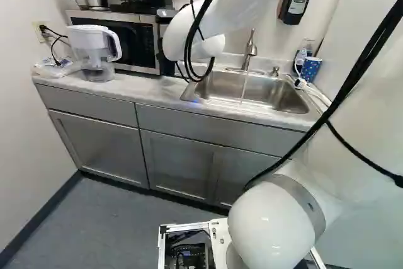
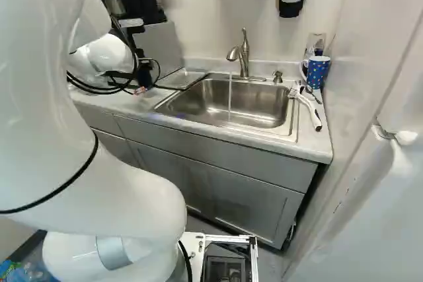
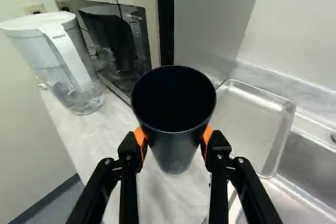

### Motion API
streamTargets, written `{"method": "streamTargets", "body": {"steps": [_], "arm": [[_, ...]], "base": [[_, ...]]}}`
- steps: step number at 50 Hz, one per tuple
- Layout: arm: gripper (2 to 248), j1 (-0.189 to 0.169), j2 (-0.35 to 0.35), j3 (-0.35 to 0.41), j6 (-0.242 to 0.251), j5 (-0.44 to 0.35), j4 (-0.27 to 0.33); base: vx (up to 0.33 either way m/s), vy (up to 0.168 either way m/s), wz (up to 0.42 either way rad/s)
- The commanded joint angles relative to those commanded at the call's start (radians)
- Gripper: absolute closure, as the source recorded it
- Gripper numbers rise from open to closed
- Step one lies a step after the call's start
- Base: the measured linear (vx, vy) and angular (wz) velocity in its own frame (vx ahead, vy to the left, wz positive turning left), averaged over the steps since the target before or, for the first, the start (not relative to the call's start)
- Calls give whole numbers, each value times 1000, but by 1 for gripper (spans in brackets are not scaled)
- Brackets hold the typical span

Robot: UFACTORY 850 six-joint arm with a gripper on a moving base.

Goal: Rinse the cup and place it in the tray

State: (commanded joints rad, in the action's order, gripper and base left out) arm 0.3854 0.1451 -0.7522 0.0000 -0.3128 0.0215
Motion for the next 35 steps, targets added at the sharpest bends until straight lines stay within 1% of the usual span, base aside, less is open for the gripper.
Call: {"method": "streamTargets", "body": {"steps": [17,35], "arm": [[129,-34,11,-27,0,0,0],[129,-83,4,-41,0,0,0]], "base": [[0,0,0],[0,0,0]]}}
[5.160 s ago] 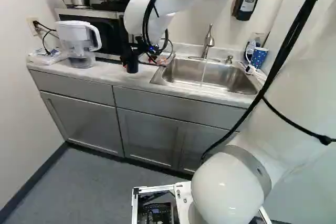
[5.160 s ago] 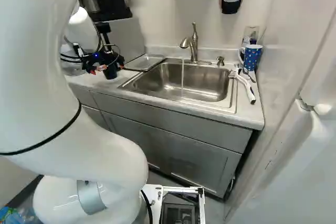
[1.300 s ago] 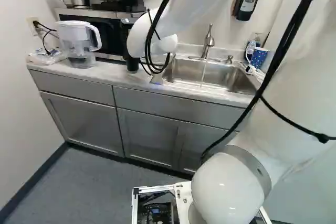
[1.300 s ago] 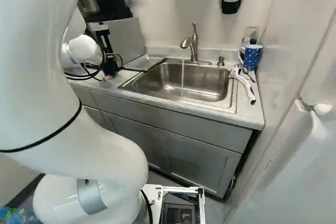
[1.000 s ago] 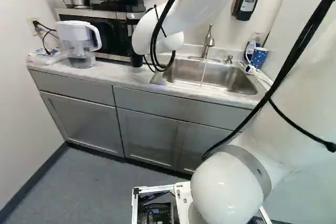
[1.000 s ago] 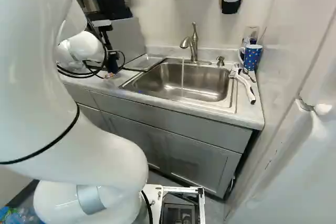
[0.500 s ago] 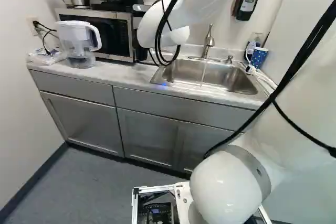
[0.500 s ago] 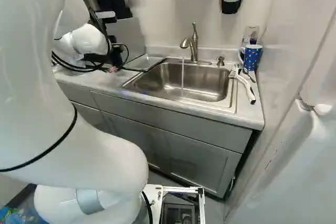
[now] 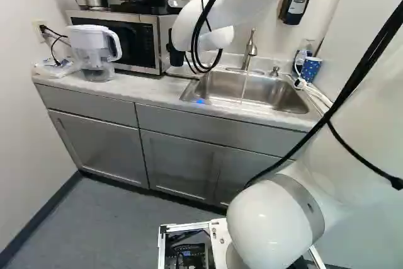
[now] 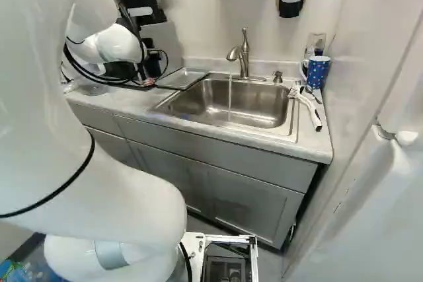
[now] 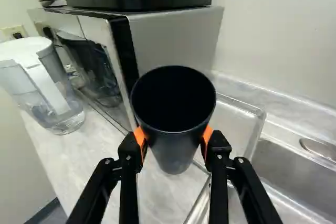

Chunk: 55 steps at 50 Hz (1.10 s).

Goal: Rinse the cup and place it in the tray

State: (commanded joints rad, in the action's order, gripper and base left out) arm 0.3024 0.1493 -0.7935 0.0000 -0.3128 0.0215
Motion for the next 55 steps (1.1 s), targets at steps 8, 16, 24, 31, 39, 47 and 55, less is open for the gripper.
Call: {"method": "streamTargets", "body": {"steps": [8,16,24,31,39,47,55], "arm": [[129,-25,-4,-4,0,0,0],[129,-51,-6,-6,0,0,0],[129,-77,-9,-8,0,0,0],[129,-100,-12,-11,0,0,0],[129,-127,-17,-15,0,0,0],[129,-152,-18,-16,0,0,0],[129,-177,-11,-10,0,0,0]], "base": [[0,0,0],[0,0,0],[0,0,0],[0,0,0],[0,0,0],[0,0,0],[0,0,0]]}}
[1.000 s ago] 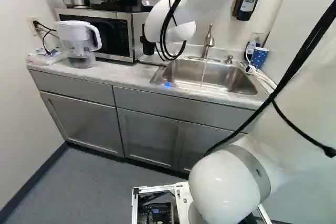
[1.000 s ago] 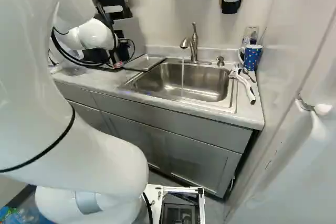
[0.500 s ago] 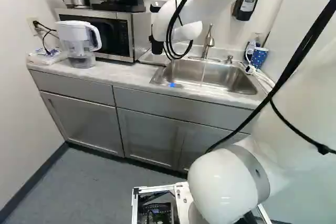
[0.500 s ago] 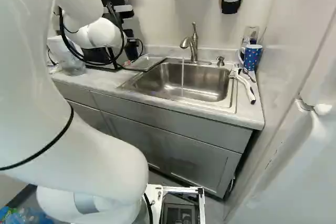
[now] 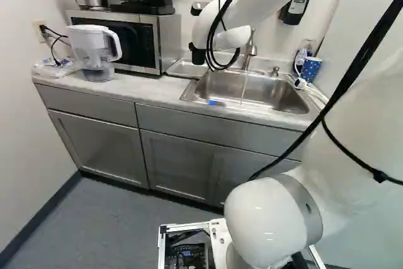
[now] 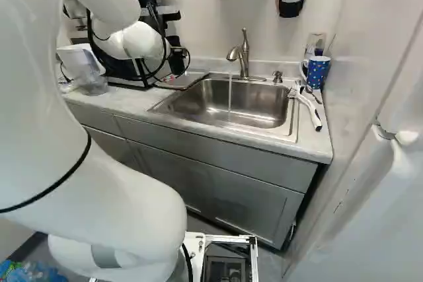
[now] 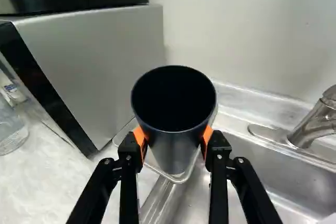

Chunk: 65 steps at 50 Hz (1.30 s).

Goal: Rinse the cup and place it in the tray

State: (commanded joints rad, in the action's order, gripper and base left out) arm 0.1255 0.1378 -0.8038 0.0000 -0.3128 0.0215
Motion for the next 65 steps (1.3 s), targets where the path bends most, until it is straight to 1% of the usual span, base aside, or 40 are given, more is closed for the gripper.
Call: {"method": "streamTargets", "body": {"steps": [25,35,50,65], "arm": [[129,-79,12,13,0,0,0],[129,-110,5,22,0,0,0],[129,-139,-12,39,0,0,0],[129,-185,-22,62,0,0,0]], "base": [[0,0,0],[0,0,0],[0,0,0],[0,0,0]]}}
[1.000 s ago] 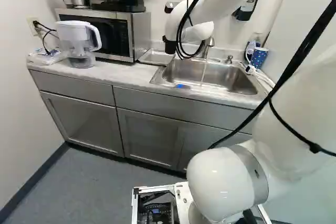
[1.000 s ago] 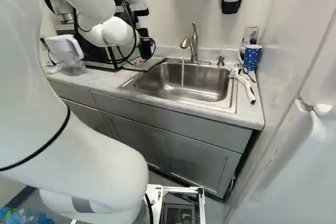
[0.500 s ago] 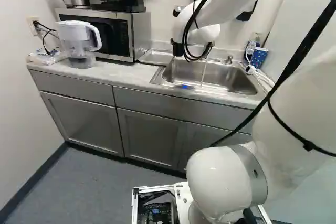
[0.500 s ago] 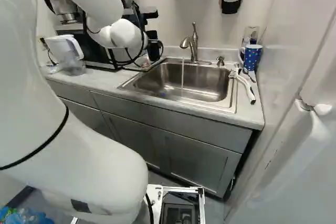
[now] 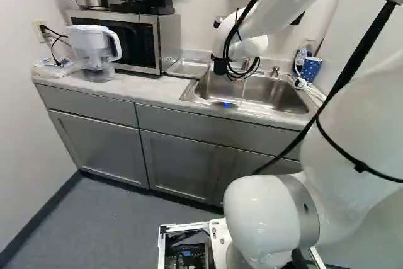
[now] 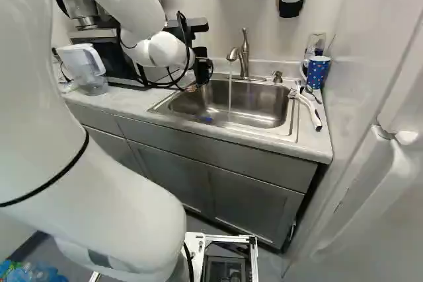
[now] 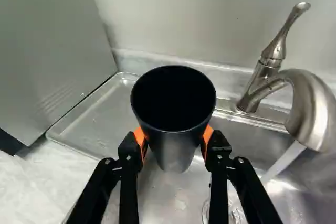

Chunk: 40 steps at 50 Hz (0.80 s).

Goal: Rinse the cup and place it in the tray

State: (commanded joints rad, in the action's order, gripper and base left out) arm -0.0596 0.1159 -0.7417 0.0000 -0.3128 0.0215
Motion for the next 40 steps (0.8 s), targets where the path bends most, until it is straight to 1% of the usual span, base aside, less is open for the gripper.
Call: {"method": "streamTargets", "body": {"steps": [9,22,33,40], "arm": [[129,-25,1,21,0,0,0],[129,-52,-12,38,0,0,0],[129,-67,-35,41,0,0,0],[129,-70,-50,42,0,0,0]], "base": [[0,0,0],[0,0,0],[0,0,0],[0,0,0]]}}
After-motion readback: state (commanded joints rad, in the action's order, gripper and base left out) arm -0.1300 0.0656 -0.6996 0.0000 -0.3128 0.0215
